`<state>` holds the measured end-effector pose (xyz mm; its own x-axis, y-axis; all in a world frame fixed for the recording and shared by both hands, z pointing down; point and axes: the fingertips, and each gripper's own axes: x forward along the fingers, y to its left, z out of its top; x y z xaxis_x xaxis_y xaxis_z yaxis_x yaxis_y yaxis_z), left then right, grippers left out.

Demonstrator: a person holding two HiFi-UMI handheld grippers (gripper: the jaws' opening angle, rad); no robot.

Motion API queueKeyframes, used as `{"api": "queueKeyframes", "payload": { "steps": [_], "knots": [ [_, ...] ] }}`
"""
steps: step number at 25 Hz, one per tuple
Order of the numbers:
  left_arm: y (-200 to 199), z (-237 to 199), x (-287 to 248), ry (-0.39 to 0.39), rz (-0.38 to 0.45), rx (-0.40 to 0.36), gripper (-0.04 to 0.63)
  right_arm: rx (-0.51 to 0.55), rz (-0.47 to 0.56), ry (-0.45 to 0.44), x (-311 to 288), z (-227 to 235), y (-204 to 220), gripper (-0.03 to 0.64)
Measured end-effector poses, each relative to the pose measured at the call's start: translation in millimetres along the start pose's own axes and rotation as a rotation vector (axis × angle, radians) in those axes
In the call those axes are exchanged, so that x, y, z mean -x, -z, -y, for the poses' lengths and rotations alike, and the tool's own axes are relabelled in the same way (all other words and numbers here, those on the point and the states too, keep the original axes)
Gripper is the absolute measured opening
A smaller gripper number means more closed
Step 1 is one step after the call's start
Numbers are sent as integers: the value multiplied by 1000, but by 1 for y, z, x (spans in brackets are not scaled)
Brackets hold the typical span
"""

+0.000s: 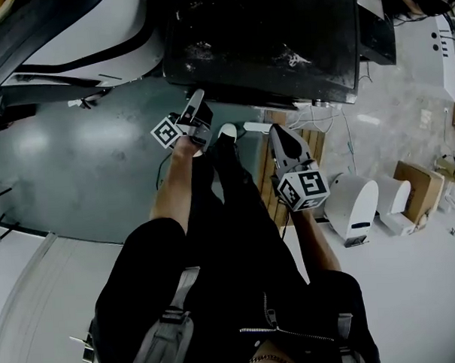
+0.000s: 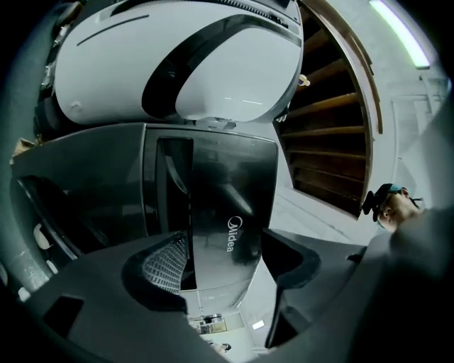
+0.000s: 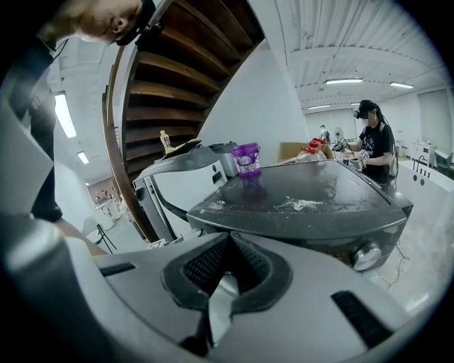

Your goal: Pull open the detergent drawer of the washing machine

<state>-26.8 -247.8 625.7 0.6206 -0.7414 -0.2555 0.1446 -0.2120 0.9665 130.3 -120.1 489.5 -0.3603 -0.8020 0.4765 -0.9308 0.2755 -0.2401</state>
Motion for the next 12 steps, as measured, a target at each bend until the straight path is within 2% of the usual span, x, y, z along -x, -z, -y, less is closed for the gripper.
{"api": "queueKeyframes", "payload": {
  "steps": [5,10,12],
  "knots": [
    [7,5,-5,121,-79,-34,321,-13,-60,20,6,11,21,6],
    [-2,1,-5,142,-42,-52,311,-33,-92,12,3,8,35,6],
    [-2,1,-4,175,-38,-41,310,-36,-102,5,1,5,38,6]
  ]
}}
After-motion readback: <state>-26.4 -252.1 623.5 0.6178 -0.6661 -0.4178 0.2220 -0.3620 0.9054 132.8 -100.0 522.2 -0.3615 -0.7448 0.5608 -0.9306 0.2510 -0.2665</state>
